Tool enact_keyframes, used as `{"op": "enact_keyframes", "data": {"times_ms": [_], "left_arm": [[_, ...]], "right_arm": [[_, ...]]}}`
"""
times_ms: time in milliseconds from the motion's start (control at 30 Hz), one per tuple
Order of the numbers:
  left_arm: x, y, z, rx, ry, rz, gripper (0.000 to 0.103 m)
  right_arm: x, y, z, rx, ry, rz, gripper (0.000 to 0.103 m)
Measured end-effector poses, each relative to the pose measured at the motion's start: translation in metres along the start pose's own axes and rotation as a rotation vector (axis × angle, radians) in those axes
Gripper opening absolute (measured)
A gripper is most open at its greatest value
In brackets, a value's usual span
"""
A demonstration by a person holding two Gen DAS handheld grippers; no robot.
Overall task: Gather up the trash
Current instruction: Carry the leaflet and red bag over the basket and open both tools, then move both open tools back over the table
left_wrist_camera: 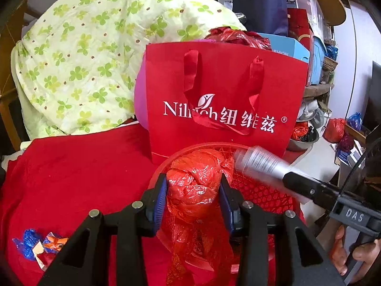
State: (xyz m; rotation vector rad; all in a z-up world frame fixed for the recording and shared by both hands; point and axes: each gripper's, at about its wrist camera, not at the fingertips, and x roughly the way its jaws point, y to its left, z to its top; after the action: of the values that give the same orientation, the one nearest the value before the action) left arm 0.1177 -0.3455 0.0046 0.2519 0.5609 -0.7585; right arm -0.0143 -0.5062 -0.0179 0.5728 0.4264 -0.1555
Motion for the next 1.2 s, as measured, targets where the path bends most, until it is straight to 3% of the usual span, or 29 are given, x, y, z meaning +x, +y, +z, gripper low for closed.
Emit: {"op": "enact_keyframes", "data": {"times_ms": [100,233,533,667,933,1200], "left_arm": [[0.005,-0.003,-0.001,0.004,0.01,-0.006,0.048],[0.001,-0.003,-0.003,0.001,0.008,-0.018,0.061],[-0.035,0.016,-0.012,-0.025,-0.018,-0.006,0.065],[-0.06,0.041,-0.034,-0.046,-0.017,0.032,0.067],[-0.115,0.12,-0.12,-0.107,0.061,0.233,0.067],[-0.167,0.203,-0.198,-0.233,0.127,0.468,0.067]], "right_arm": [[0.004,-0.001,-0.003,-0.008,0.012,-0.009,0.062],[0.003,0.0,-0.005,-0.017,0.019,-0.011,0.062],[-0.029,0.018,-0.007,-0.05,-0.027,-0.012,0.062],[-0.046,0.042,-0.011,-0.09,-0.036,0.011,0.062],[-0.057,0.101,-0.033,-0.174,-0.015,0.078,0.062],[-0.028,0.152,-0.071,-0.218,0.103,0.154,0.062]]}}
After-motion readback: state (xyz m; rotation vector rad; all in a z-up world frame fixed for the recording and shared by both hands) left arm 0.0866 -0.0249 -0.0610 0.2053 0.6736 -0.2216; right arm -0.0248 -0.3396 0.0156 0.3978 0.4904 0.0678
